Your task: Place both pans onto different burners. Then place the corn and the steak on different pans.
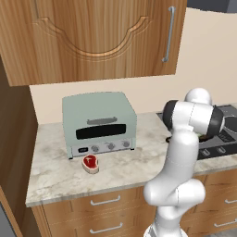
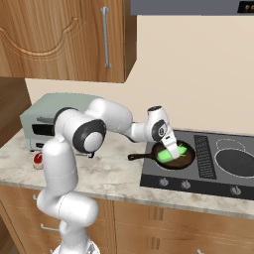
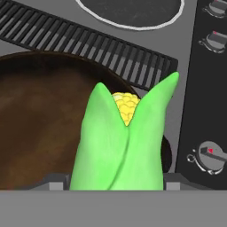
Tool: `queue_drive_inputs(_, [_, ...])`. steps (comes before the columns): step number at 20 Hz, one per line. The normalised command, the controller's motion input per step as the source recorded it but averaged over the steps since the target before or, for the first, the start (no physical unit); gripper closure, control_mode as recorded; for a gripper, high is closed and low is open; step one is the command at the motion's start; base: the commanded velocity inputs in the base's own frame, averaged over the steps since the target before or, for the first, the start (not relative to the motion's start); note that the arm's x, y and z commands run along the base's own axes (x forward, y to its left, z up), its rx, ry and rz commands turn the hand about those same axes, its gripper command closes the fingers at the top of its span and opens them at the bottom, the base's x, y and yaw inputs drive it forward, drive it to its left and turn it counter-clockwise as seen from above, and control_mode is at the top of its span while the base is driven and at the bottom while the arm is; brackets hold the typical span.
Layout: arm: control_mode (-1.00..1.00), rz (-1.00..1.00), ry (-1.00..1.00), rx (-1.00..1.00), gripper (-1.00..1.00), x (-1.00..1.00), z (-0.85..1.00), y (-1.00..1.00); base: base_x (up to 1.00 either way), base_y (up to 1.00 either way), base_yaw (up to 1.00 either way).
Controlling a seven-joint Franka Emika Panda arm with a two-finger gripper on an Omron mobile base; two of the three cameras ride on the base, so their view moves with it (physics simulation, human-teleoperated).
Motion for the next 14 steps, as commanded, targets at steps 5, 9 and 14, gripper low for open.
queue_drive_inputs(5, [-1.00, -0.01, -0.02, 0.00, 1.00, 0.00, -0.18, -0.08, 0.00, 0.00, 0.00])
queue_drive_inputs(9, [-1.00, -0.01, -0.01, 0.00, 1.00, 0.00, -0.14, -0.03, 0.00, 0.00, 0.00])
queue_drive_inputs(14, [-1.00, 0.00, 0.00, 0.00, 1.00, 0.00, -0.02, 0.00, 0.00, 0.00, 0.00])
